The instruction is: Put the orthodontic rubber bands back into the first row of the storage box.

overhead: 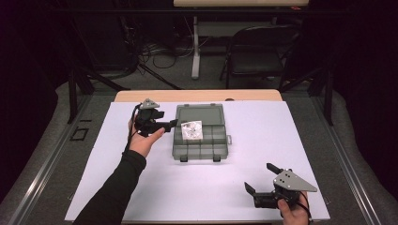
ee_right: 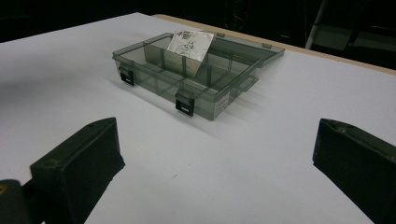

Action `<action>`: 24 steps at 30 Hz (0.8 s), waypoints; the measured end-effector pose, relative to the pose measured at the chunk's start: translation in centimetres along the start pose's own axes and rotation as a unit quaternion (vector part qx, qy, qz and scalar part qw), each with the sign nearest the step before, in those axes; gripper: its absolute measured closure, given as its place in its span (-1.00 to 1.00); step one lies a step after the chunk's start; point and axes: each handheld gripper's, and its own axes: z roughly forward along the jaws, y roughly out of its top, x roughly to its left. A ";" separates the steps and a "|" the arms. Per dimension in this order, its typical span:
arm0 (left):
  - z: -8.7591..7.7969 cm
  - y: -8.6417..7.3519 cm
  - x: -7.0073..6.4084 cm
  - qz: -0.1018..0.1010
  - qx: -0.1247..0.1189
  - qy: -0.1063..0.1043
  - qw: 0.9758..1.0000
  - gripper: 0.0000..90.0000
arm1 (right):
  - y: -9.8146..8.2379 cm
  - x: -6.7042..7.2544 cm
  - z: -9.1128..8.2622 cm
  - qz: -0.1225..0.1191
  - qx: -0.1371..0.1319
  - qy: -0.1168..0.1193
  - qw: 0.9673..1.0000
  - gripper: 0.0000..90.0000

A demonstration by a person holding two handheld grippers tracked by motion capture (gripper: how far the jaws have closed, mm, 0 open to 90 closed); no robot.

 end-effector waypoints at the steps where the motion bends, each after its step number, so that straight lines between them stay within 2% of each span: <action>1: -0.2 -0.1 -0.1 -0.002 -0.005 -0.003 1.000 -0.34 | 0.0 0.0 0.0 0.000 0.000 0.000 1.000 -0.99; 3: -0.5 -0.1 -0.3 0.002 -0.008 -0.003 1.000 -0.38 | 0.0 0.0 0.0 0.001 0.002 0.000 1.000 -0.99; 8: -1.6 -0.3 -0.9 -0.006 -0.029 -0.011 1.000 -0.48 | 0.1 0.0 -0.1 0.000 0.009 -0.003 1.000 -0.99; 11: -2.1 -0.5 -1.2 0.002 -0.034 -0.015 0.999 -0.56 | 0.0 0.0 -0.1 0.001 0.003 -0.001 1.000 -0.99; 15: -3.2 -0.9 -1.5 0.004 -0.047 -0.005 0.999 -0.64 | 0.0 0.0 -0.1 0.003 0.003 -0.001 1.000 -0.99; 18: -4.1 -1.3 -1.5 0.000 -0.060 -0.015 0.998 -0.65 | 0.0 -0.1 -0.1 0.002 0.000 -0.001 1.000 -0.99; 24: -5.8 -2.3 -1.9 0.013 -0.079 -0.027 0.996 -0.70 | 0.1 0.0 -0.2 -0.001 0.003 -0.002 1.000 -0.99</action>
